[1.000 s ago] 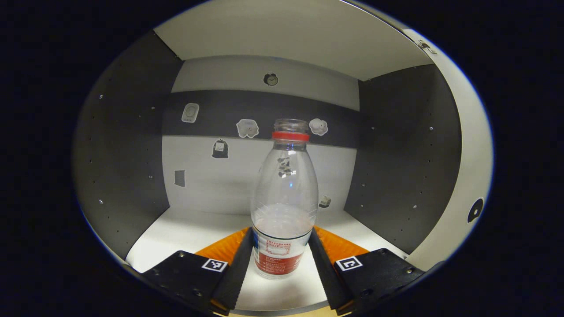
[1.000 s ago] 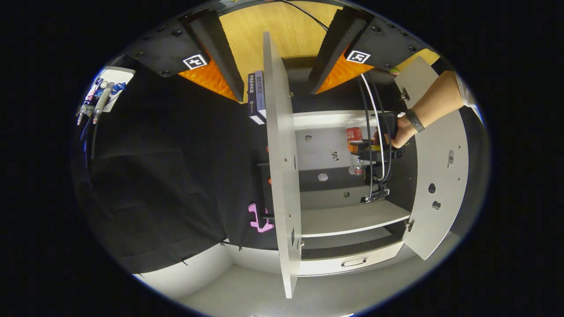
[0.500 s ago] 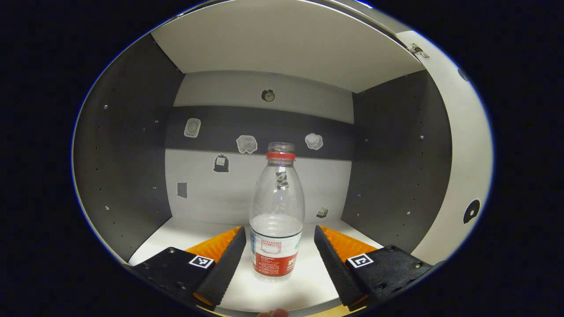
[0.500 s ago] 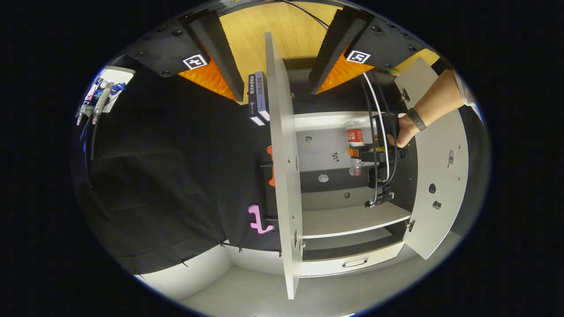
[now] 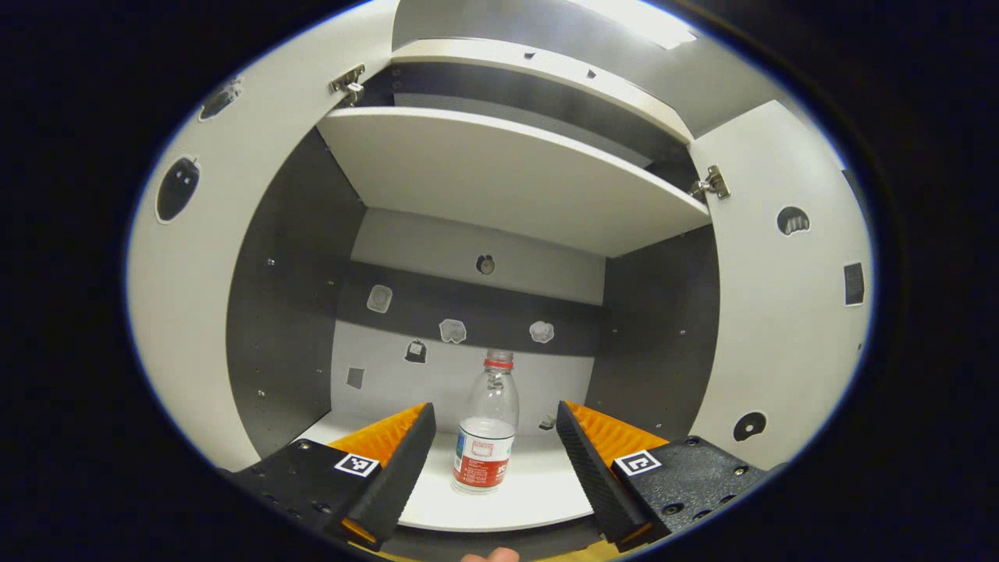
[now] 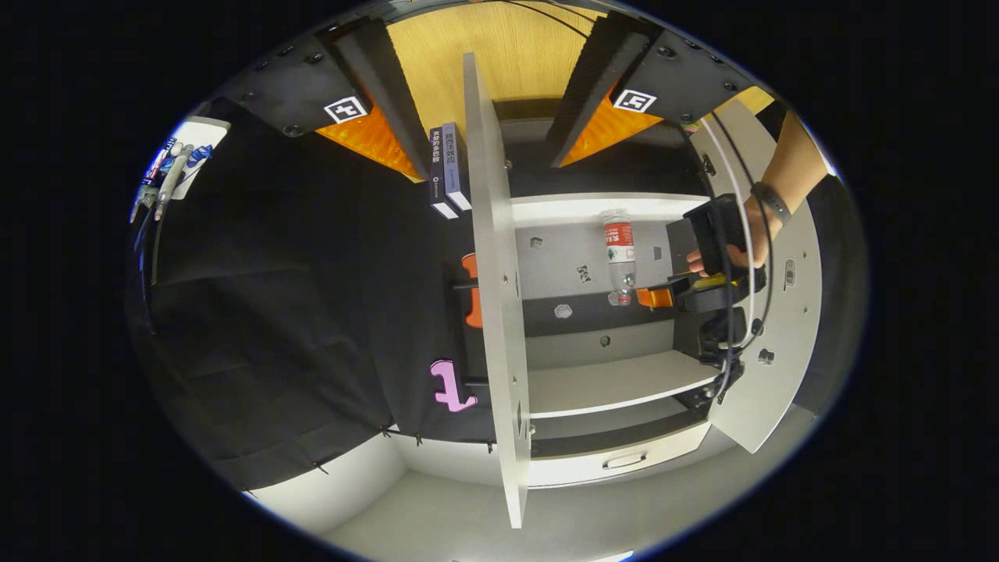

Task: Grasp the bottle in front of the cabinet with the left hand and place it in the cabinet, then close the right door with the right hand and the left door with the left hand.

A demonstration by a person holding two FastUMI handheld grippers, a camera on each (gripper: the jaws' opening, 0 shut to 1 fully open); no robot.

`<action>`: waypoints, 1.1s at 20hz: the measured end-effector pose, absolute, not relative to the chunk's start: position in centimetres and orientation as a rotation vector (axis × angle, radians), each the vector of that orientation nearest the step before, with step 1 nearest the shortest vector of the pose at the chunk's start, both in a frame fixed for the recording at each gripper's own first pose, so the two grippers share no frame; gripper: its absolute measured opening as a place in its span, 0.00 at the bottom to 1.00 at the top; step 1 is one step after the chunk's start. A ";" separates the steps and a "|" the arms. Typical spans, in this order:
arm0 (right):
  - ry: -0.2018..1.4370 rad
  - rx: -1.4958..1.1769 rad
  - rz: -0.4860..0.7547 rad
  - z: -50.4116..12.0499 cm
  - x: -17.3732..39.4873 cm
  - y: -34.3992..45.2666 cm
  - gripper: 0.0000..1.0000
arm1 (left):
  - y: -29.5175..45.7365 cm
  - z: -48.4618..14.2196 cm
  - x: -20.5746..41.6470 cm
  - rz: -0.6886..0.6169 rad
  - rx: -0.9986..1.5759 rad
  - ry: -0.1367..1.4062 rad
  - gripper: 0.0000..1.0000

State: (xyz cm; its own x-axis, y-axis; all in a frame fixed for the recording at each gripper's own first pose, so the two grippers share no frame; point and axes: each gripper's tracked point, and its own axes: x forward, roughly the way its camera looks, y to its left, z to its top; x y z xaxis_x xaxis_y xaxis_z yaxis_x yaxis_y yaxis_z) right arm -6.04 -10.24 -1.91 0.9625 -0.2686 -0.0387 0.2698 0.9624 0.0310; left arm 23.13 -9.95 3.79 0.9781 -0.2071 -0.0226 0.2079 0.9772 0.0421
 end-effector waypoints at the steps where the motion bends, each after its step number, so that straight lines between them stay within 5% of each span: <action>1: 0.029 0.040 -0.265 -1.7 -6.0 -10.3 0.98 | -9.8 4.5 21.9 -0.214 0.032 0.005 0.94; 11: 0.002 0.028 -0.213 -0.2 -6.6 -12.2 0.98 | -5.7 2.2 10.5 -0.123 0.044 -0.022 0.94; 22: -0.131 0.037 -0.323 8.2 -6.1 -22.9 0.98 | -7.2 -3.3 3.1 -0.115 0.021 0.023 0.95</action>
State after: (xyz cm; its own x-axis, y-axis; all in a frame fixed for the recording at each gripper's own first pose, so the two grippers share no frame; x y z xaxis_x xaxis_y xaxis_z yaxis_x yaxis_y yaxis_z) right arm -6.15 -22.93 8.18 0.9397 -0.3191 0.1227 0.3143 0.9476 0.0576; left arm 3.12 -7.19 -3.25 0.9932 -0.1142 -0.0242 0.1147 0.9932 0.0199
